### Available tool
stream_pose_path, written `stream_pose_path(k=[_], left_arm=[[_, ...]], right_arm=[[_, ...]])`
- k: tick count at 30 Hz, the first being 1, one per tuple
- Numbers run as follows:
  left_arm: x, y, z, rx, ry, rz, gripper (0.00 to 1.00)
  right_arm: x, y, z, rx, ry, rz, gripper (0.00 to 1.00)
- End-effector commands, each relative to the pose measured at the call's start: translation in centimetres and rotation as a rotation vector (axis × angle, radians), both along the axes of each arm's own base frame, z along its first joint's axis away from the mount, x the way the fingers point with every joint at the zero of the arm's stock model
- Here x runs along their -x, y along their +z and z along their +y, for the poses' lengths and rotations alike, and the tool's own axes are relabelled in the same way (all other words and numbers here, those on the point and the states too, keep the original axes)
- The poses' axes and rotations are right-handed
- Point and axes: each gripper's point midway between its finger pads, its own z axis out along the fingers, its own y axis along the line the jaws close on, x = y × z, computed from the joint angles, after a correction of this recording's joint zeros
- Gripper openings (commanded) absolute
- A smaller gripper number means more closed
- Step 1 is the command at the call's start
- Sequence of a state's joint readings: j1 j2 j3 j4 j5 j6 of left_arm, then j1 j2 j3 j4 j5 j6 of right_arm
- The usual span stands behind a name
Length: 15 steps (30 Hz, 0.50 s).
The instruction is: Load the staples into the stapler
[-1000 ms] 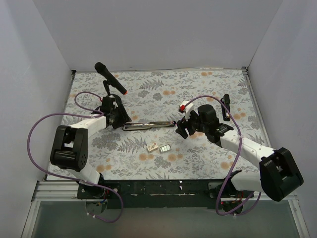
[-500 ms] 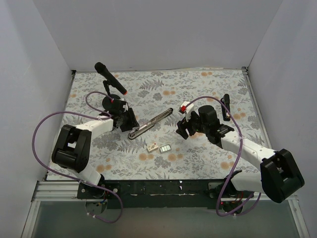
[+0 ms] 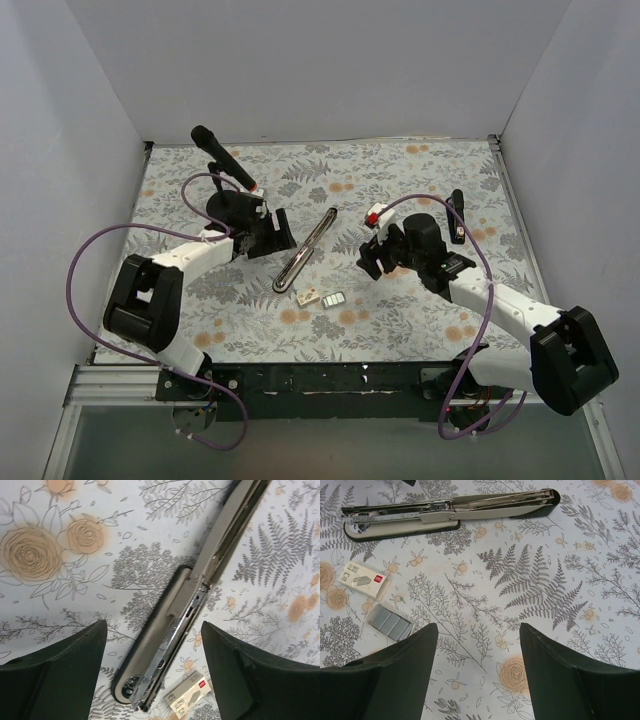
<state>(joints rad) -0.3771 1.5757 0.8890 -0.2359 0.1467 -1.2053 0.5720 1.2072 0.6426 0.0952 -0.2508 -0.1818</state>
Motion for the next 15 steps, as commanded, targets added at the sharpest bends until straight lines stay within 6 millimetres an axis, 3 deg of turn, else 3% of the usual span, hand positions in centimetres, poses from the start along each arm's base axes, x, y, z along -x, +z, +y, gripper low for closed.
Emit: stream_pose_path(k=[1,6,15], left_arm=[[-1.0,3.3,-1.5,0.017,-0.054,-0.099,0.77],[-0.7,2.4,-2.7,-0.027,-0.087,-0.095,0.79],[-2.2,1.1,-5.0,-0.138,-0.133,-0.097,0.77]], right_arm=[[-1.2,1.7,-0.5,-0.038,-0.091,-0.049,0.75],[-1.6,1.5,-1.1,-0.02,-0.141,-0.038,0.76],[-1.6,1.5,-1.4,-0.017,-0.152,-0.042,0.76]])
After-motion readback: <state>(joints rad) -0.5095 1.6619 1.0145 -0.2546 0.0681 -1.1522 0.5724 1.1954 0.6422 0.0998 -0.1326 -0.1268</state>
